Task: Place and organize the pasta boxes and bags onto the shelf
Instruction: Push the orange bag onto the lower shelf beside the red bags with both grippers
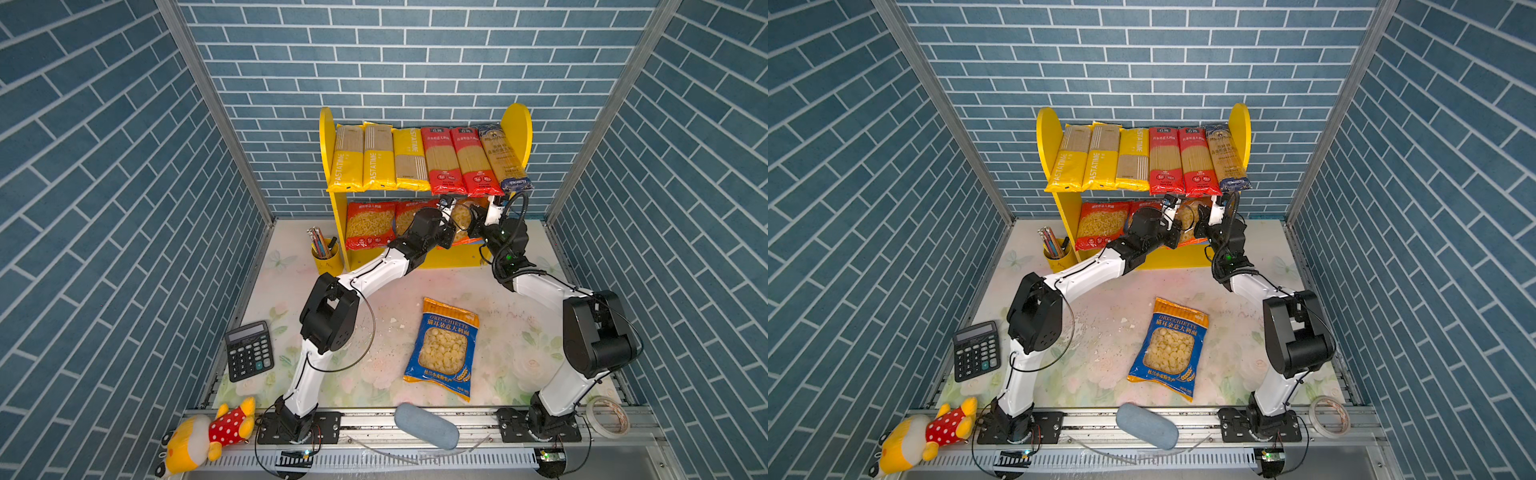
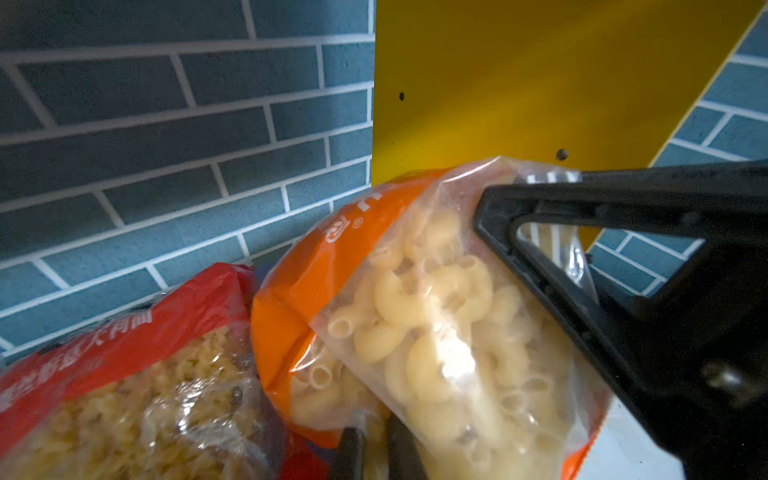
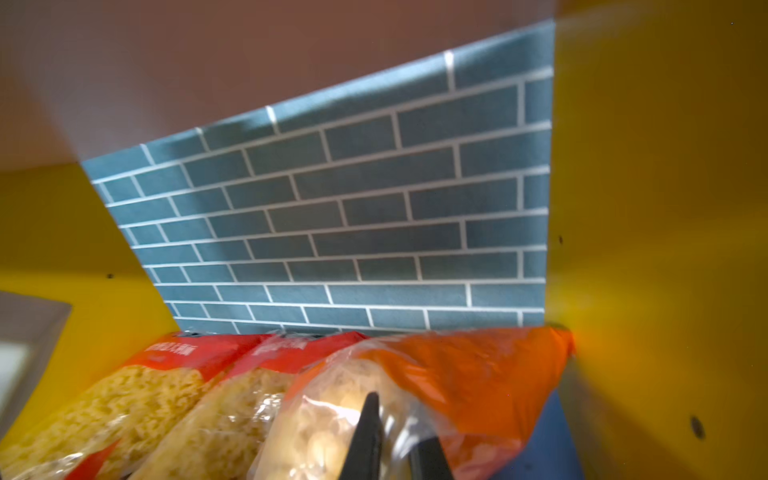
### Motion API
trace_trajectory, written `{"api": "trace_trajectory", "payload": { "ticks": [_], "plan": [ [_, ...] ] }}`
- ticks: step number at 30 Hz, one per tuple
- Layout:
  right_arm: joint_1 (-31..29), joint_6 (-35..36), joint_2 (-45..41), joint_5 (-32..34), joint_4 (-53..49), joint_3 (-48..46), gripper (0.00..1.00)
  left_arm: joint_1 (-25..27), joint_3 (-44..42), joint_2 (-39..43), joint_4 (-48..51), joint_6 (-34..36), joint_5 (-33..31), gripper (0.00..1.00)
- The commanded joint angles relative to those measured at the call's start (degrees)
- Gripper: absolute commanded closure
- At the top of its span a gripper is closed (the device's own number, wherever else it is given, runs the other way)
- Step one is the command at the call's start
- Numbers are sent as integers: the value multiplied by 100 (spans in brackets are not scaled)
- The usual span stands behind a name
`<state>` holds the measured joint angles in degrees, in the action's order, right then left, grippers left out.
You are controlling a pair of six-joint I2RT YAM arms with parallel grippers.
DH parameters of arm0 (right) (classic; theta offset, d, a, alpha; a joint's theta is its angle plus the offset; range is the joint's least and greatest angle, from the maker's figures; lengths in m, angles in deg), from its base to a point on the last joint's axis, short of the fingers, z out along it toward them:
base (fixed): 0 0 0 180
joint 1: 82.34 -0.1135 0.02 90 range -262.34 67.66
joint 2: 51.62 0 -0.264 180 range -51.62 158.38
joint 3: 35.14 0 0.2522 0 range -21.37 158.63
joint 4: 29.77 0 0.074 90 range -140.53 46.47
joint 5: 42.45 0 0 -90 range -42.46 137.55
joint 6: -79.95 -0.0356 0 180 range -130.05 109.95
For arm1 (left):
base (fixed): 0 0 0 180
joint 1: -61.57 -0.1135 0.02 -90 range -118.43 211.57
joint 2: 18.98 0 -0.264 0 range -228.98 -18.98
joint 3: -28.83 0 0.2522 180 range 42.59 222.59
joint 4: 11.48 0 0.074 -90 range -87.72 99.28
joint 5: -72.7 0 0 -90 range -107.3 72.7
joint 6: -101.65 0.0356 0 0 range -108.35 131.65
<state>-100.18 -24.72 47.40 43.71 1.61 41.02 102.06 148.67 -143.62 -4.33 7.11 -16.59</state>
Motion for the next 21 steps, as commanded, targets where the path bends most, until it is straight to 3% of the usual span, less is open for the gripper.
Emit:
{"api": "trace_trajectory", "payload": {
  "ticks": [1, 4, 7, 13, 21],
  "plan": [
    [18, -231, 11, 206, 481, -346, 74, 12, 55, -225, -62, -92, 117, 100],
    [20, -361, -295, 306, 440, -798, 61, 12, -174, -173, -136, -131, 131, 100],
    [18, -432, -818, 366, 31, -1060, 56, 12, -235, -126, -103, -94, 170, 100],
    [16, -531, -1897, 583, -1948, -1097, 51, -15, 209, -289, 294, -94, 295, 100],
    [-6, -2035, -2984, 417, -2900, -2092, 48, -57, 1562, -824, 1168, -21, 485, 100]
  ]
}}
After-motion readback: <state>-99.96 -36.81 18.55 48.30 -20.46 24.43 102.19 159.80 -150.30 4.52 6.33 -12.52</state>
